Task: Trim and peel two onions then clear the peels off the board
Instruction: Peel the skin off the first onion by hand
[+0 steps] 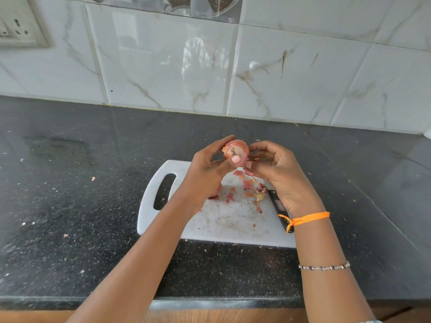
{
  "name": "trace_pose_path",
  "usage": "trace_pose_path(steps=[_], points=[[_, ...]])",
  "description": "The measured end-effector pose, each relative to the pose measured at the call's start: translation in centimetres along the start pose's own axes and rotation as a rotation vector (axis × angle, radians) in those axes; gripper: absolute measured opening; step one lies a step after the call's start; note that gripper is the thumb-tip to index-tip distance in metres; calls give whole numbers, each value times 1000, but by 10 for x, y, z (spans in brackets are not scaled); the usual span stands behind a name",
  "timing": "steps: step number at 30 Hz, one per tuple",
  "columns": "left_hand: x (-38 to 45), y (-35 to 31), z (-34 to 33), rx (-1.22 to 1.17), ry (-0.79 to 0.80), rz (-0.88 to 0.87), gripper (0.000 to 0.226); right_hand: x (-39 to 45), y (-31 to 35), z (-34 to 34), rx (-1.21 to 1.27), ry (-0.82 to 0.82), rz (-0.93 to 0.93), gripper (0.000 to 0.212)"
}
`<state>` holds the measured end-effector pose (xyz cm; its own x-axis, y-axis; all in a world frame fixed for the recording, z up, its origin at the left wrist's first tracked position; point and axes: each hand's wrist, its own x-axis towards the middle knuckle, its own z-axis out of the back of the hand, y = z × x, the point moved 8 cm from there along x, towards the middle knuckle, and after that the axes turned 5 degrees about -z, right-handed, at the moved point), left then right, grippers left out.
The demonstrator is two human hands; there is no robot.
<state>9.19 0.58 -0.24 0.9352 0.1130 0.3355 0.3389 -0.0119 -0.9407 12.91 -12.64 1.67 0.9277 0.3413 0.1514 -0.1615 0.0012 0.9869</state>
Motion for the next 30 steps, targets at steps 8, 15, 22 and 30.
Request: trace_pose_path(steps=[8, 15, 22, 30], points=[[-2, -7, 0, 56, 2, -66, 57, 8, -10, 13, -436, -156, 20, 19], [-1, -9, 10, 89, -74, -86, 51, 8, -7, 14, -541, -199, 80, 16], [0, -9, 11, 169, -94, -108, 44, -8, 27, -2, -316, -152, 332, 10], [-1, -10, 13, 196, -128, -101, 46, -9, 32, 0, -437, -224, 505, 9]])
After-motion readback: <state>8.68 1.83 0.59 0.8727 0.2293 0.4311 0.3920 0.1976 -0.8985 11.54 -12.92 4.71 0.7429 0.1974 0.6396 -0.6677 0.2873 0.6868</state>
